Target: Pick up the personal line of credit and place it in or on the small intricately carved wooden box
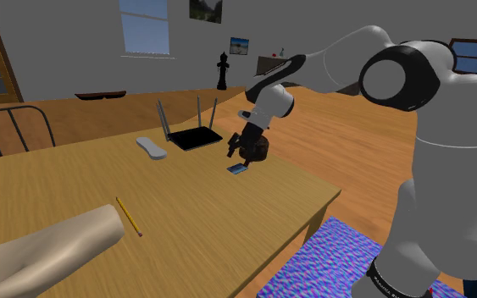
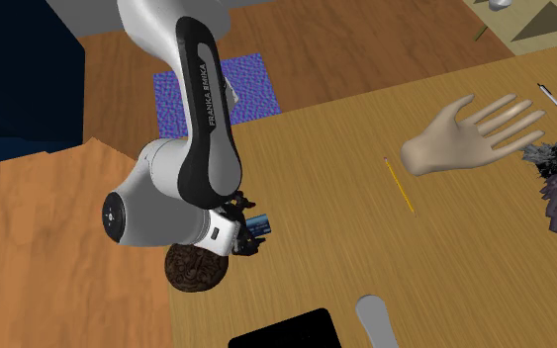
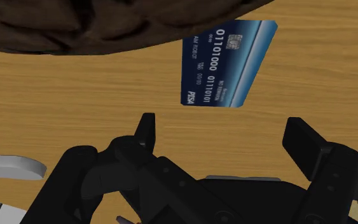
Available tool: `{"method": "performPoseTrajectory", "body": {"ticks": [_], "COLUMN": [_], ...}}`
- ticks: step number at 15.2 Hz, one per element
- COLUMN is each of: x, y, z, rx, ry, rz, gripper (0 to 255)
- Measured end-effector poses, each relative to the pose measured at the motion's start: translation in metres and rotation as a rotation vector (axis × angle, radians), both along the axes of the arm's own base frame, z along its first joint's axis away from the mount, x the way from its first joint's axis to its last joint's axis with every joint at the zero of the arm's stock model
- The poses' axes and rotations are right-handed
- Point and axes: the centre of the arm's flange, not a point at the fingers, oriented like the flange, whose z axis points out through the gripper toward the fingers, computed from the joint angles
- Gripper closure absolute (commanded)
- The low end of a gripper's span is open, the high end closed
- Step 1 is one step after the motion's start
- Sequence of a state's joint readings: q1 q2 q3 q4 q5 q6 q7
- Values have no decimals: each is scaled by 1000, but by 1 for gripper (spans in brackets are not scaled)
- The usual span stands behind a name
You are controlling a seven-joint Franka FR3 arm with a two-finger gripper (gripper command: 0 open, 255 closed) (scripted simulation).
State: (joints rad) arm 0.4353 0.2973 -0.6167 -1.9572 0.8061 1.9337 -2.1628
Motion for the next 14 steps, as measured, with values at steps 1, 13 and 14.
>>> {"method": "performPoseTrajectory", "body": {"ticks": [1, 13, 14], "x": [0, 0, 0], "y": [2, 16, 16], "z": [-5, -24, -24], "rx": [1, 2, 2], "ry": [-1, -2, -2], "rz": [3, 5, 5], "gripper": [0, 255, 255]}}
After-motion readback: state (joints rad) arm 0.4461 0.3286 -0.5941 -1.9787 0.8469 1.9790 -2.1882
